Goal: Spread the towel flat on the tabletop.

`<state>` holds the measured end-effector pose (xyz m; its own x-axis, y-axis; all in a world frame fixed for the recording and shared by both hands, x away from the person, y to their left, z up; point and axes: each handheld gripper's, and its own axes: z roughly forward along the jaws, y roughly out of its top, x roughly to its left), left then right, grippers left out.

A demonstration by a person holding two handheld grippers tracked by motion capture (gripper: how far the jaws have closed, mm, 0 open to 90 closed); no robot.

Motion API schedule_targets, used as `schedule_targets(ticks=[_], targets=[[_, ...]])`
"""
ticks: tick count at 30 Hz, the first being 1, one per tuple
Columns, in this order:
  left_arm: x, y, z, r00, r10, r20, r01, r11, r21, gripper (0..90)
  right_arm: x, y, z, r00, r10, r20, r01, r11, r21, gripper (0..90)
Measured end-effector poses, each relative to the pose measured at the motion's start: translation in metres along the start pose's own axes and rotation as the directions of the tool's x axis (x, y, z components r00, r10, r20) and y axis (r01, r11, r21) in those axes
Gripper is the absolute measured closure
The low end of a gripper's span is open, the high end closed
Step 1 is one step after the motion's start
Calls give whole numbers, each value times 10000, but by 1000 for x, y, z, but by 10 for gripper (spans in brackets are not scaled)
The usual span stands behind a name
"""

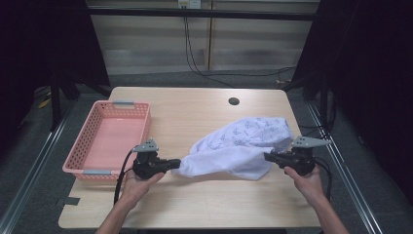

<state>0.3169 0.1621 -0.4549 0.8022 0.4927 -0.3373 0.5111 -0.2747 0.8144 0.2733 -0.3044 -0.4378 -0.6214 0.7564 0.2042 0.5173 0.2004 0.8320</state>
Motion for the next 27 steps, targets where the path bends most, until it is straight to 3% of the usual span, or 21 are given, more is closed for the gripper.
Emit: schedule_targets(ticks=[5, 10, 13, 16, 17, 22, 24, 25, 27], targets=[[1, 23, -8, 10000, 24, -49, -28, 9970, -772, 890, -7, 20, -14, 9999, 24, 120, -17, 9985, -547, 860], [-5, 41, -11, 9995, 306, -3, -305, 9950, -956, 894, -4, 35, -21, 9997, -171, 154, 183, 9970, -758, 861], [-15, 56, -20, 9989, 464, 16, -459, 9928, -1108, 894, 3, 47, -34, 9989, -403, 237, 424, 9946, -944, 861], [-20, 60, -27, 9981, 613, 30, -606, 9915, -1151, 894, 6, 51, -43, 9989, -405, 227, 428, 9930, -1097, 861], [-25, 61, -34, 9975, 692, 144, -666, 9885, -1361, 894, 11, 53, -51, 9980, -516, 353, 553, 9921, -1128, 862], [-34, 62, -47, 9969, 778, 134, -751, 9871, -1417, 894, 24, 54, -70, 9957, -848, 359, 885, 9890, -1185, 862], [-37, 60, -50, 9965, 782, 283, -732, 9863, -1479, 894, 30, 54, -78, 9941, -1012, 393, 1052, 9876, -1169, 862], [-42, 52, -50, 9946, 945, 431, -883, 9878, -1283, 894, 36, 50, -83, 9942, -1029, 329, 1060, 9876, -1159, 862], [-45, 42, -50, 9948, 884, 507, -822, 9900, -1144, 894, 39, 44, -85, 9942, -1033, 308, 1061, 9881, -1110, 862]])
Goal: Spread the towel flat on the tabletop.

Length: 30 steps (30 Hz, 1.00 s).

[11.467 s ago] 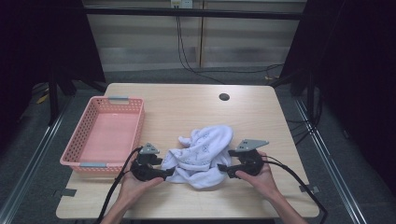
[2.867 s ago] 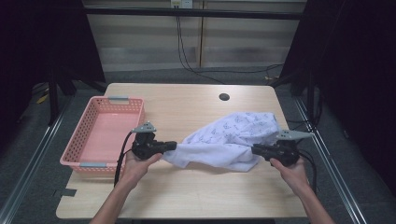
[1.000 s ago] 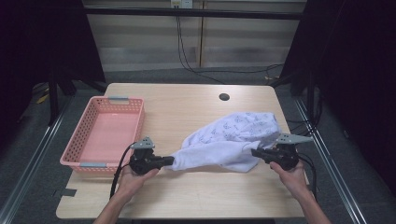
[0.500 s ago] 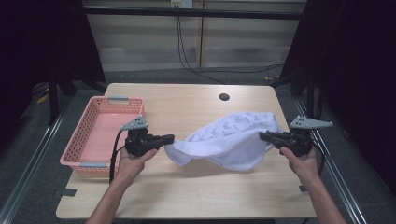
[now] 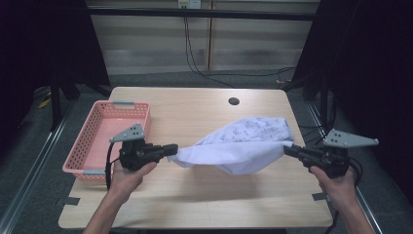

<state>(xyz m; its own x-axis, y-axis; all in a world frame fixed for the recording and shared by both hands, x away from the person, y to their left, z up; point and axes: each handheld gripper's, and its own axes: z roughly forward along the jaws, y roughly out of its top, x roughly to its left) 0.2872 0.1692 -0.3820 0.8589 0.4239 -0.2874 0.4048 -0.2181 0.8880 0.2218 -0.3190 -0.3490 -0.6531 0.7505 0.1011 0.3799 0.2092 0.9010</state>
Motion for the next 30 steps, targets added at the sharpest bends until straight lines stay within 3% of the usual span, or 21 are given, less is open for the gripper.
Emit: schedule_targets(ticks=[2, 3, 4, 5, 6, 7, 8, 9, 10, 13, 14, 17, 21, 23, 24, 25, 29, 30], targets=[[-7, -27, 1, 9999, -103, 72, 98, 9976, 691, 894, 11, -26, -6, 9995, 198, -233, -192, 9994, 281, 862], [-7, -27, 1, 9999, -103, 72, 98, 9976, 691, 894, 11, -26, -6, 9995, 198, -233, -192, 9994, 281, 862], [-11, -37, 1, 9996, -253, 132, 240, 9959, 871, 894, 19, -50, -9, 9982, 482, -364, -459, 9970, 616, 862], [-15, -47, 0, 9986, -334, 409, 291, 9943, 1026, 894, 19, -50, -9, 9982, 482, -364, -459, 9970, 616, 862], [-25, -64, -1, 9977, -446, 505, 382, 9919, 1213, 894, 29, -73, -14, 9969, 559, -545, -502, 9936, 1009, 859], [-25, -64, -1, 9977, -446, 505, 382, 9919, 1213, 893, 29, -73, -14, 9969, 559, -545, -502, 9936, 1009, 859], [-30, -72, 0, 9956, -523, 773, 405, 9882, 1476, 893, 35, -83, -18, 9978, 460, -484, -402, 9928, 1132, 849], [-33, -77, 2, 9958, -482, 779, 334, 9829, 1813, 886, 41, -93, -23, 9985, 323, -447, -274, 9939, 1065, 791], [-33, -83, 4, 9961, -465, 756, 282, 9735, 2268, 873, 45, -104, -28, 9978, 510, -417, -459, 9923, 1152, 706], [-27, -88, 4, 9958, -649, 640, 488, 9726, 2275, 830, 46, -113, -31, 9984, 521, -219, -487, 9896, 1351, 649], [-20, -89, 5, 9963, -729, 450, 611, 9727, 2238, 806, 42, -120, -33, 9970, 775, -87, -755, 9868, 1435, 616], [-11, -87, 10, 9954, -867, 403, 758, 9724, 2208, 766, 36, -122, -32, 9971, 742, 153, -757, 9855, 1516, 607], [3, -82, 28, 9975, -674, 191, 605, 9660, 2515, 715, 24, -119, -12, 9969, 783, 89, -787, 9818, 1728, 612], [13, -79, 41, 9986, -514, -128, 530, 9601, 2744, 714, 17, -115, 7, 9977, 675, 10, -663, 9777, 1993, 626], [24, -76, 55, 9986, -515, -87, 518, 9535, 2969, 715, 12, -109, 27, 9986, 520, -135, -479, 9759, 2131, 640], [24, -76, 55, 9986, -515, -87, 518, 9535, 2969, 719, 12, -109, 27, 9986, 520, -135, -479, 9759, 2131, 640], [40, -76, 82, 9991, -312, -271, 386, 9391, 3414, 708, 5, -96, 69, 9992, 246, -317, -165, 9719, 2347, 651], [44, -77, 92, 9995, -298, -122, 322, 9352, 3526, 659, 2, -92, 85, 9993, 171, -337, -80, 9672, 2539, 633]])
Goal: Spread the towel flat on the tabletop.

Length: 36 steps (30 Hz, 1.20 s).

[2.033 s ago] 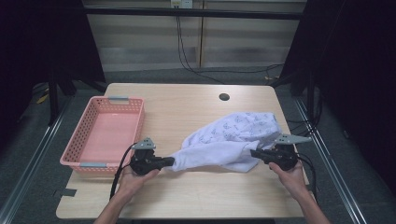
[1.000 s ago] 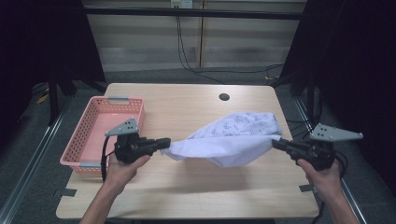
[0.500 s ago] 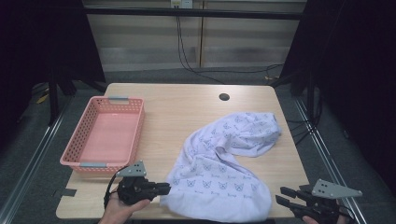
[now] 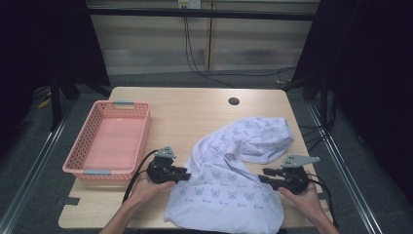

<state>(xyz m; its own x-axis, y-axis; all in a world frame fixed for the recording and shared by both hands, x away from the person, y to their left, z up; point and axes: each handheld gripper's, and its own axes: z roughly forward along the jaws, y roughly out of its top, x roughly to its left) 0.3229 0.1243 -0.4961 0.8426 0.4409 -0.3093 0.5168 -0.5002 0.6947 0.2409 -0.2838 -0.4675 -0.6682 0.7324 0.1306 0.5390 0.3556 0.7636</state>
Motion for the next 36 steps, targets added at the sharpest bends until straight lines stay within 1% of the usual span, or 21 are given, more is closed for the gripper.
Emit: schedule_targets(ticks=[1, 2, 4, 6, 8, 9, 11, 12, 16, 18, 22, 26, 27, 28, 29, 30, 31, 33, 34, 35, 36], targets=[[0, 0, 0, 10000, 0, 0, 0, 10000, 0, 623, 0, 0, 0, 10000, 0, 0, 0, 10000, 0, 633], [-1, 1, 6, 9994, 325, 120, -327, 9993, 182, 587, -2, 7, 14, 9997, -149, -206, 152, 9998, 147, 586], [-2, 0, 8, 9988, 487, 69, -488, 9985, 257, 593, -2, 9, 20, 9996, -98, -278, 104, 9997, 201, 582], [-3, 0, 7, 9985, 542, -8, -542, 9978, 371, 661, -2, 12, 33, 9990, -283, -358, 298, 9986, 438, 571], [-5, -3, 8, 9978, 628, -213, -621, 9976, 297, 798, -1, 12, 42, 9990, -382, -239, 398, 9967, 712, 575], [-5, -4, 7, 9979, 648, -64, -646, 9973, 357, 837, -1, 12, 46, 9989, -349, -321, 373, 9964, 763, 597], [-9, -7, 4, 9982, 605, 29, -606, 9967, 547, 859, 1, 12, 48, 9983, -386, -436, 425, 9948, 930, 745], [-13, -12, -1, 9990, 431, 113, -437, 9971, 615, 865, 3, 11, 43, 9978, -332, -570, 372, 9968, 709, 881], [-20, -20, -9, 9995, 322, 32, -323, 9967, 745, 871, 8, 9, 22, 9981, -139, -595, 152, 9997, 206, 891], [-28, -25, -14, 9985, 537, 121, -546, 9946, 887, 871, 11, 3, 4, 9980, 103, -623, -107, 9999, -53, 891], [-46, -35, -24, 9968, 758, 265, -780, 9926, 928, 872, 16, -17, -28, 9977, 659, -126, -662, 9976, -204, 891], [-67, -47, -31, 9926, 867, 855, -951, 9905, 996, 872, 19, -37, -54, 9956, 935, 89, -933, 9954, -202, 886], [-67, -47, -31, 9926, 867, 855, -951, 9905, 996, 871, 19, -37, -54, 9956, 935, 89, -933, 9954, -202, 886], [-75, -49, -38, 9895, 985, 1057, -1055, 9924, 631, 865, 22, -44, -62, 9944, 1060, 43, -1058, 9940, -276, 855], [-75, -49, -38, 9895, 985, 1057, -1055, 9924, 631, 845, 22, -44, -62, 9944, 1060, 43, -1058, 9940, -276, 855], [-74, -48, -41, 9881, 953, 1210, -1007, 9941, 393, 777, 24, -51, -66, 9941, 1083, 113, -1080, 9939, -225, 770], [-72, -47, -41, 9888, 811, 1249, -841, 9963, 193, 777, 24, -51, -66, 9941, 1083, 113, -1080, 9939, -225, 770], [-64, -40, -39, 9926, 711, 989, -715, 9974, 12, 727, 24, -52, -65, 9939, 1088, 202, -1085, 9939, -173, 672], [-53, -30, -33, 9958, 561, 729, -549, 9983, -182, 713, 23, -48, -61, 9951, 981, 134, -978, 9950, -214, 652], [-53, -30, -33, 9958, 561, 729, -549, 9983, -182, 714, 23, -48, -61, 9951, 981, 134, -978, 9950, -214, 652], [-44, -17, -25, 9973, 463, 574, -438, 9981, -435, 725, 22, -41, -53, 9969, 790, 72, -788, 9966, -231, 603]])
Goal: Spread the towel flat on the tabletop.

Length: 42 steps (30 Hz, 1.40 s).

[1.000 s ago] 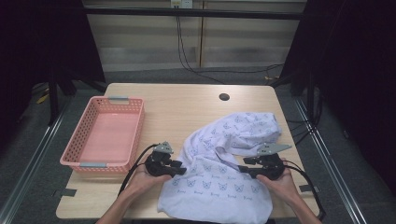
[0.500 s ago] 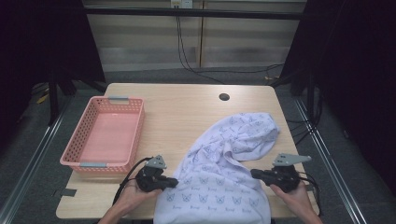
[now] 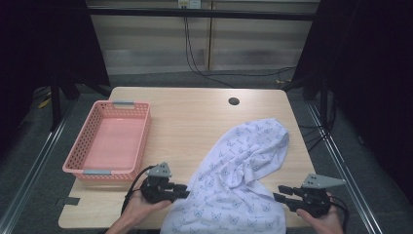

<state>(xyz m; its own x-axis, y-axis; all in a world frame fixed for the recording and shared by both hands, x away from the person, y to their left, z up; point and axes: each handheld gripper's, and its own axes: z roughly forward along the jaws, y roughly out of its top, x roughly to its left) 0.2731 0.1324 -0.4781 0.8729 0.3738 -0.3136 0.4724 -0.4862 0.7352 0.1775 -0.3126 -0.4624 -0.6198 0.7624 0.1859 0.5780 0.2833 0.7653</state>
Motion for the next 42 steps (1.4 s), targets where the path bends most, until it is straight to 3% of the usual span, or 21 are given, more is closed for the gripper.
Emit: schedule_targets(ticks=[2, 7, 9, 10, 13, 14, 16, 21, 23, 27, 29, 31, 32, 34, 35, 37, 41, 42], targets=[[5, 6, 6, 9999, 12, -144, -12, 10000, 21, 719, 1, 7, 10, 9999, -116, 15, 115, 9999, 93, 566], [33, 36, 47, 9989, 116, -463, -101, 9994, 326, 669, 2, 21, 31, 9992, -394, -99, 395, 9992, 92, 501], [40, 42, 60, 9993, -186, -320, 202, 9985, 508, 647, 2, 26, 38, 9992, -396, -43, 396, 9991, 158, 478], [41, 44, 65, 9988, -195, -460, 222, 9980, 591, 643, 1, 29, 42, 9994, -335, -78, 336, 9994, 114, 464], [38, 46, 75, 9964, 433, -735, -372, 9959, 826, 724, -1, 32, 45, 9996, -274, -54, 274, 9996, 94, 446], [38, 46, 75, 9946, 622, -835, -543, 9941, 936, 794, -2, 33, 47, 9996, -269, -100, 270, 9996, 67, 442], [39, 43, 72, 9954, 567, -767, -495, 9944, 932, 868, -5, 35, 52, 9997, -155, -186, 157, 9998, 101, 427], [38, 37, 61, 9934, 798, -826, -697, 9904, 1192, 874, -8, 47, 69, 9991, -188, -376, 198, 9994, 274, 403], [38, 31, 56, 9949, 529, -855, -442, 9940, 1005, 874, -7, 55, 79, 9987, -260, -437, 271, 9993, 239, 386], [35, 24, 46, 9940, 548, -949, -441, 9928, 1114, 874, 2, 68, 103, 9951, -396, -903, 418, 9989, 231, 381], [36, 20, 41, 9947, 384, -957, -283, 9941, 1045, 874, 3, 68, 109, 9956, -462, -810, 488, 9983, 309, 409], [37, 17, 36, 9943, 390, -993, -279, 9934, 1112, 874, 6, 66, 117, 9935, -665, -919, 722, 9956, 600, 649], [38, 12, 30, 9947, 220, -1005, -112, 9942, 1067, 874, 8, 65, 116, 9950, -773, -629, 813, 9946, 639, 789], [38, 7, 24, 9949, 72, -1009, 26, 9953, 966, 875, 7, 65, 108, 9962, -726, -481, 750, 9960, 494, 838], [38, 7, 24, 9949, 72, -1009, 26, 9953, 966, 875, 7, 65, 108, 9962, -726, -481, 750, 9960, 494, 838], [36, 2, 17, 9942, 41, -1074, 72, 9945, 1043, 874, -1, 63, 92, 9977, -565, -380, 576, 9980, 272, 846], [22, -10, 6, 9949, -136, -1001, 257, 9924, 1203, 875, -12, 53, 72, 9992, -395, -17, 395, 9991, 124, 846], [18, -12, 4, 9943, 9, -1062, 134, 9910, 1334, 875, -16, 49, 65, 9994, -347, 74, 346, 9994, 99, 846]])
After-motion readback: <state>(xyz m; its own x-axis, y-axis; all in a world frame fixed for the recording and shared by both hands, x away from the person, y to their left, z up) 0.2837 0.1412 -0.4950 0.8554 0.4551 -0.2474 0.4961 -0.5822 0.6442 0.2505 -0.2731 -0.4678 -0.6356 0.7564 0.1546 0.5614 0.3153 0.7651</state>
